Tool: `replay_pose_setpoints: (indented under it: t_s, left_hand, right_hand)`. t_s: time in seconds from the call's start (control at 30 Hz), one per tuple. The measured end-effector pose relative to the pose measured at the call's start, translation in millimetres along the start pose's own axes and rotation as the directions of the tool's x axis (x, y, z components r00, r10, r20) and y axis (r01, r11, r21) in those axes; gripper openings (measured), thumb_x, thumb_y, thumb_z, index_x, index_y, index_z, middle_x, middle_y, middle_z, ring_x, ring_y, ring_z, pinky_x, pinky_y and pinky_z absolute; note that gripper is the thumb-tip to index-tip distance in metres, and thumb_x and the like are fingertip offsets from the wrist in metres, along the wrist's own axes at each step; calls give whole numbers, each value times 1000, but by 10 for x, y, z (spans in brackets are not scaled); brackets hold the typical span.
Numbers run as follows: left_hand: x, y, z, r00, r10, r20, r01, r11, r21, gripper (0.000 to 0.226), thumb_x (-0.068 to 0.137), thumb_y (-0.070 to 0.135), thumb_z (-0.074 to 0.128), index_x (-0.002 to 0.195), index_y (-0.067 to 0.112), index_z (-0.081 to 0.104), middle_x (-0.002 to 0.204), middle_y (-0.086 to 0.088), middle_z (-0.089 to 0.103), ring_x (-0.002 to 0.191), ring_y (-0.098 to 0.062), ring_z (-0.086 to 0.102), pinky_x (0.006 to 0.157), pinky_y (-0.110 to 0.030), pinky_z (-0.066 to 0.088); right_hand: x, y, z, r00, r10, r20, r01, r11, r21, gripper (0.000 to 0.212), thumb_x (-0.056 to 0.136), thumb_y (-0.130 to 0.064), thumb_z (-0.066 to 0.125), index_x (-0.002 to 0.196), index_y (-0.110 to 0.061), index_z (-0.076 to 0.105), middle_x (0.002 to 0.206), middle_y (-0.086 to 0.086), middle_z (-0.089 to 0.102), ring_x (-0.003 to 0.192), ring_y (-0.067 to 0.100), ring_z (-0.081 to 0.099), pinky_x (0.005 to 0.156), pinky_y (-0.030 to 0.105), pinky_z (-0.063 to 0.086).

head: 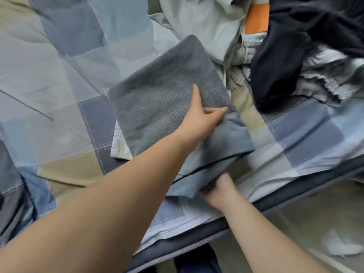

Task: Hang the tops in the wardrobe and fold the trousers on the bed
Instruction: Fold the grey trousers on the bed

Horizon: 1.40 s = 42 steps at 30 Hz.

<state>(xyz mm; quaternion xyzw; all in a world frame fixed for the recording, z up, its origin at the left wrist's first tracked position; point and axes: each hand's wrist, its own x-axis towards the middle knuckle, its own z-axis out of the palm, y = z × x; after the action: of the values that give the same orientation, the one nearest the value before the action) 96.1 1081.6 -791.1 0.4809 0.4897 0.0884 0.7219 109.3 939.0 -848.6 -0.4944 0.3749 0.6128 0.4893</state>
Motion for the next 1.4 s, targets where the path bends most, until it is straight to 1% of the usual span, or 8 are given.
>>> replay_pose_setpoints:
  t_s: [0.17,0.3,0.37,0.43,0.63,0.87,1.13,1.4]
  left_hand:
    - [-157,-457,-323,968,47,-247,-54,998,-22,53,91,9,62,139,15,40,81,14,69,73,4,62,73,-18,52]
    - [-481,-829,-779,876,194,-441,-46,945,324,35,87,14,68,119,20,58,107,0,64,91,4,61,80,-10,49]
    - [-540,-953,-896,817,237,-526,-12,918,396,38,85,18,71,120,19,58,119,-7,56,102,-2,58,81,-5,45]
    - [-517,-1007,-957,745,196,-638,68,929,365,44,82,24,73,123,19,56,124,-8,53,110,-11,55,94,-17,45]
    - [-363,-1058,-1096,645,-183,-742,229,972,-41,69,73,44,78,126,18,42,127,-8,51,110,-18,56,103,-37,44]
    - [-407,-1125,-1265,841,-277,-464,196,957,-215,47,80,38,75,118,14,62,111,1,70,101,-17,68,89,-32,53]
    - [-1034,-1217,-1607,805,-17,-593,72,995,69,24,87,23,69,106,14,59,96,1,68,80,-6,63,64,-13,51]
    - [-2292,-2060,-2087,737,-247,-629,392,914,100,29,87,28,69,108,11,60,106,-7,68,92,-21,65,75,-28,51]
  right_hand:
    - [-66,-682,-293,841,-475,-258,448,880,-158,20,97,-16,44,87,-16,62,85,3,63,84,20,59,76,29,47]
    - [-169,-1168,-109,465,-883,62,592,259,-763,26,93,-28,51,114,-19,63,111,-3,65,102,10,58,85,20,43]
    - [-137,-1327,151,484,-805,344,552,-24,-834,37,91,-38,54,123,-20,59,122,1,60,112,14,55,95,26,41]
    - [-44,-1424,339,641,-633,433,453,-144,-880,55,87,-50,56,134,-23,49,130,0,55,118,18,52,94,27,39]
    - [204,-1535,406,860,-457,228,279,46,-959,89,71,-65,67,140,-21,31,134,1,50,101,16,49,83,29,35]
    - [151,-1480,305,939,-245,242,310,300,-902,60,55,-45,82,107,-19,66,105,0,73,90,15,70,79,28,53]
    - [-162,-474,-49,976,-85,202,216,533,-818,36,67,-25,75,99,-13,67,93,0,75,85,14,72,71,28,56]
    - [-302,977,-489,992,-31,120,122,424,-897,23,82,-17,72,104,-13,68,102,2,73,91,10,69,82,22,52]
